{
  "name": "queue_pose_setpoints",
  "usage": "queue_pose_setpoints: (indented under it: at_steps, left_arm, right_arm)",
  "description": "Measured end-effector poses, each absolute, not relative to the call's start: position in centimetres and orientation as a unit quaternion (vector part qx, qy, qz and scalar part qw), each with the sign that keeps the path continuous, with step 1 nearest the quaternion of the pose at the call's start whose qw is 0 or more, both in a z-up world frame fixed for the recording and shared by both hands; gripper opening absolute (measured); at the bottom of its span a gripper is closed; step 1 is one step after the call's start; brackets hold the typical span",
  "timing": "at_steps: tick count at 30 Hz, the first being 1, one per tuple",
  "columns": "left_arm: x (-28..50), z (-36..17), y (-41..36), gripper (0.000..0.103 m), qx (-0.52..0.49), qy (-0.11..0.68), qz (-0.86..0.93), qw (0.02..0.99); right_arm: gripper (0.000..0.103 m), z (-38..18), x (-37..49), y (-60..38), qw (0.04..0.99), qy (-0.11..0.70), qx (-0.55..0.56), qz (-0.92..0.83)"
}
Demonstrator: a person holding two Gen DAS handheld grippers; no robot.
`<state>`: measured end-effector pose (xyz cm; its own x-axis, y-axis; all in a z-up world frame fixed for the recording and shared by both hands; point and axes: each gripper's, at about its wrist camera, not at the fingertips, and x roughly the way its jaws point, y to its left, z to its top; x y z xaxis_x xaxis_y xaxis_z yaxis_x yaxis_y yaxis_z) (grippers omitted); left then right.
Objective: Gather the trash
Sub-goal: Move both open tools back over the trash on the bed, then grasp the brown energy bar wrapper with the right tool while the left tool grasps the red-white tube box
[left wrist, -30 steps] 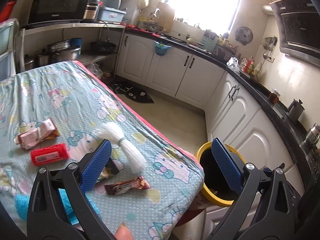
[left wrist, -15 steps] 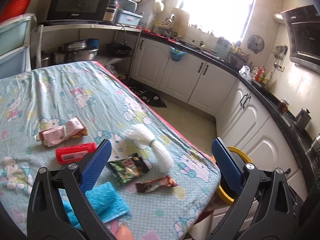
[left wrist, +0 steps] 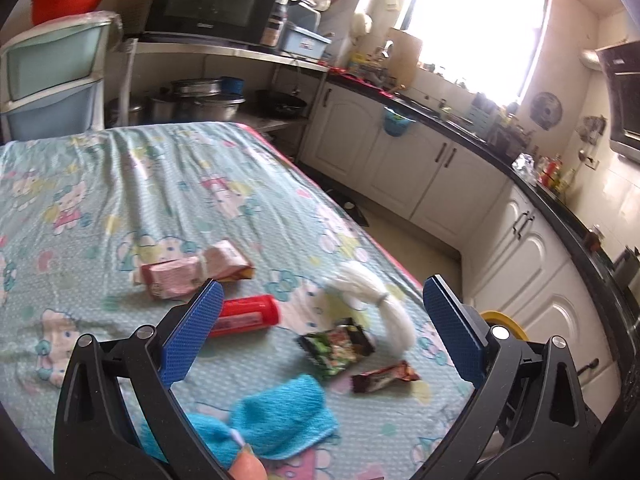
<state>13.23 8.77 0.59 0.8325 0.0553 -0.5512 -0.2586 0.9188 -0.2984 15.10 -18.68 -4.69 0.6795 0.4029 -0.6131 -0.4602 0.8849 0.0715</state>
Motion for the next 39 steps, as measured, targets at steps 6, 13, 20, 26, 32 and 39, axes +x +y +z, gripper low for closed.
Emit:
queue_pose_setpoints:
  at_steps: [6,13,20,26,32,39]
  left_arm:
    - [12.9,0.0,12.0,0.092,-0.190,0.279,0.115,0.934]
    - [13.8,-1.7,16.6,0.092,-0.203,0.303,0.152,0.919]
    - [16.3,-3.6,20.0,0.092,-0.202,0.342,0.155,0.905]
    - [19.6,-5.4,20.5,0.092,-0.155,0.395,0.126,0.897]
    - [22.1,-7.6,20.1,0.092,-0.109,0.441,0.090,0.886]
    - [23.4,-9.0,19.8,0.080,-0.087,0.463,0.068,0.879]
  right_arm:
    - [0.067,-6.6,16.7,-16.8,0.909,0.343,-0.053,0.233]
    - [0.067,-9.1,19.4,-15.5,0.896,0.378,-0.046,0.230]
    - [0.066,-10.5,21.4,-15.0,0.885,0.404,-0.024,0.232]
    - [0.060,-11.8,23.1,-14.9,0.872,0.430,-0.001,0.234]
    - [0.045,-12.9,24.1,-14.9,0.860,0.450,0.020,0.239]
    - [0.021,-12.9,23.4,-13.7,0.855,0.448,-0.007,0.261]
